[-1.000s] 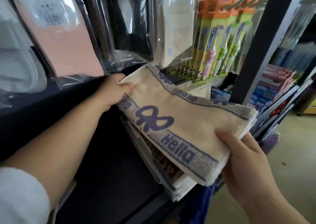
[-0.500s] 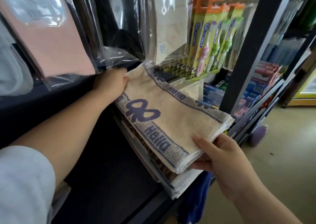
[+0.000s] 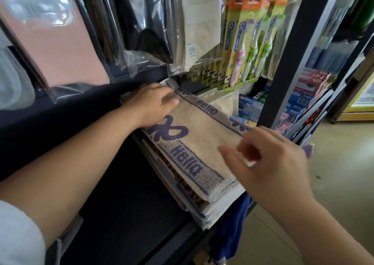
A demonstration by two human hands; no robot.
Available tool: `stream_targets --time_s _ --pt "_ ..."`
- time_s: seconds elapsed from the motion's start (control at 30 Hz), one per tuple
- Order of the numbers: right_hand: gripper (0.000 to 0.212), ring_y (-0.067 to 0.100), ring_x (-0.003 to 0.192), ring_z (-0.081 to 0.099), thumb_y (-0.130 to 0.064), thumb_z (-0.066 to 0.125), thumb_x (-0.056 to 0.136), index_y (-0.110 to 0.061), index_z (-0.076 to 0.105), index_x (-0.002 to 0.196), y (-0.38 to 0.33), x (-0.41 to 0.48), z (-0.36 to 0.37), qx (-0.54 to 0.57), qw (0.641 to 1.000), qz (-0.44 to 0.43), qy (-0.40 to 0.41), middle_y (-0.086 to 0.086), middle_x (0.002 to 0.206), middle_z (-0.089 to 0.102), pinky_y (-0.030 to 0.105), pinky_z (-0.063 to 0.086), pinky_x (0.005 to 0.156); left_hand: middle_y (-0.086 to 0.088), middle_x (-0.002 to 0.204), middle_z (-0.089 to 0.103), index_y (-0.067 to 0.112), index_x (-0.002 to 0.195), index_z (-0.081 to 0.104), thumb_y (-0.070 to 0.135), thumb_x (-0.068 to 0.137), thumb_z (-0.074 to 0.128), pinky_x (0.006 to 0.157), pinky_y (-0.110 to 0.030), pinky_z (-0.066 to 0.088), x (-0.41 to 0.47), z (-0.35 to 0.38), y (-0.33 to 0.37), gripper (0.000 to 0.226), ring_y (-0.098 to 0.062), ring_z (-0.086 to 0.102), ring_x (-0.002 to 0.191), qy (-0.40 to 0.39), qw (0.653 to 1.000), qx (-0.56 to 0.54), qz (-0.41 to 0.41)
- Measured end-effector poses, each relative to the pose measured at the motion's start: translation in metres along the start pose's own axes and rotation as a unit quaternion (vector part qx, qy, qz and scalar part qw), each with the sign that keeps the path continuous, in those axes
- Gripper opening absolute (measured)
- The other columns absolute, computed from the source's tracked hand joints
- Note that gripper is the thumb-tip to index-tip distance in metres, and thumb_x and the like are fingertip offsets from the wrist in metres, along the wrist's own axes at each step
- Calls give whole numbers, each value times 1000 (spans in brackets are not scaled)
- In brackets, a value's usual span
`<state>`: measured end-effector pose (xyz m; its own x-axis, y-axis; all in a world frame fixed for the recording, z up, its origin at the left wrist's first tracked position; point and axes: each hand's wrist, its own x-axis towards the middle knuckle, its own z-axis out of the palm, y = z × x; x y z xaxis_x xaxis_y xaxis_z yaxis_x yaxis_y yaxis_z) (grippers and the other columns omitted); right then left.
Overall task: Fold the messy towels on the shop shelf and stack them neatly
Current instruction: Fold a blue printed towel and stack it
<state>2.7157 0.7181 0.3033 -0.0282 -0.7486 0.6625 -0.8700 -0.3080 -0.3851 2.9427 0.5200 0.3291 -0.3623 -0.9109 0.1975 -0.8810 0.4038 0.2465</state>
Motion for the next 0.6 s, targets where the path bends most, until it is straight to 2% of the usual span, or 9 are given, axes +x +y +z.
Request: stream_targets --time_s 0.03,0.07,0.1,0.13,0.17,0.23,0.3,0.43,0.6 --pt "44 12 78 60 -66 57 88 -23 66 87 -5 8 6 -12 998 -36 -40 -10 87 61 34 55 71 1 158 36 33 150 41 71 92 37 119 -42 24 0 3 4 69 -22 29 147 -40 999 -13 12" --pt "53 16 102 60 -73 53 87 -26 67 106 -12 17 12 -34 994 -47 -94 -7 109 62 37 53 89 3 163 29 38 152 36 82 85 29 122 -44 19 2 8 6 81 -20 22 151 -74 997 -17 21" --pt "66 21 127 49 -81 46 84 -32 60 126 -17 26 18 -57 985 -40 -161 -4 134 54 41 43 107 5 166 22 41 154 31 90 76 22 124 -46 15 6 13 4 92 -18 15 153 -101 995 -10 25" --pt "80 27 145 30 -89 37 80 -39 46 142 -22 32 23 -81 969 -22 -230 -2 155 37 47 28 119 7 168 14 44 155 24 96 69 15 125 -47 10 10 18 2 101 -18 8 155 -123 992 3 25" --pt "91 30 154 8 -95 28 75 -46 27 151 -23 37 29 -95 952 -4 -293 0 166 16 54 11 123 9 168 6 47 156 17 101 62 10 125 -48 7 15 23 -2 108 -19 2 155 -142 989 17 22" --pt "104 35 153 -19 -102 17 65 -51 0 154 -20 38 41 -109 920 22 -377 -1 169 -11 66 -8 119 11 168 -5 51 155 8 107 51 5 124 -51 2 21 29 -8 118 -21 -5 155 -160 986 35 15" --pt "108 37 150 -26 -104 16 62 -52 -11 153 -13 35 47 -114 909 40 -400 -1 168 -17 70 -13 115 13 167 -9 54 153 5 109 48 7 123 -54 -2 25 33 -14 119 -21 -9 155 -154 987 43 12" --pt "107 39 149 -26 -106 14 60 -56 -17 149 -6 30 48 -118 903 59 -410 -1 167 -21 71 -13 114 11 168 -6 55 153 5 109 51 8 121 -58 -7 31 40 -20 115 -15 -10 154 -136 989 55 10" --pt "106 38 150 -26 -106 13 61 -55 -19 149 0 28 48 -113 907 49 -403 -1 166 -23 70 -11 116 7 168 7 46 156 16 109 50 11 125 -45 8 36 41 -22 123 -13 4 155 -120 992 38 5"
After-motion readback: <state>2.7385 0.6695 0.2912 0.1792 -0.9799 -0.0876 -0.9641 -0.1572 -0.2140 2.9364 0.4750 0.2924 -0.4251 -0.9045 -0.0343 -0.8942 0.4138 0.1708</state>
